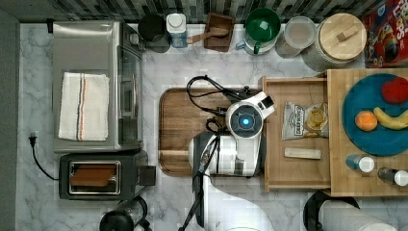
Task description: Open the drawer.
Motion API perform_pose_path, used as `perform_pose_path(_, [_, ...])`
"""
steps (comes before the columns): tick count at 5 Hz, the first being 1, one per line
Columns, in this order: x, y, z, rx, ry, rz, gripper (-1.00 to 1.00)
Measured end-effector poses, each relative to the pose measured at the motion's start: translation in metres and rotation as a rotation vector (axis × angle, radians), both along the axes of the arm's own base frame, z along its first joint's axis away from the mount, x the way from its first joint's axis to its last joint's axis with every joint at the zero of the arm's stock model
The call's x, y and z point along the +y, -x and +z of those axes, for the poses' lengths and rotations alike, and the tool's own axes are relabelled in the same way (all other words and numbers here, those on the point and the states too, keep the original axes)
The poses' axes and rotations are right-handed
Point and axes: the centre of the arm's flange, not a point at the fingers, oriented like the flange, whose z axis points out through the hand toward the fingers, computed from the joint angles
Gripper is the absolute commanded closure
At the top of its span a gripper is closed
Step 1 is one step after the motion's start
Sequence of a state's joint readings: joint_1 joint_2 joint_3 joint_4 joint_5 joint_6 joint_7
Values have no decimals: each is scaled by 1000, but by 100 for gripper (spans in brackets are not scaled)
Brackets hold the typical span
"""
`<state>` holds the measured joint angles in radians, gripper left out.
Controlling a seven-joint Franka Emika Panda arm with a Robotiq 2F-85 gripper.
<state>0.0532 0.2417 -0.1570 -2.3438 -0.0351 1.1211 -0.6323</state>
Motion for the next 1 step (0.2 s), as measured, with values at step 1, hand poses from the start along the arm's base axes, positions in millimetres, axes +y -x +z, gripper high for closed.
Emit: perform_pose_path(1, [-1,0,0,-1,-1,-5,-100])
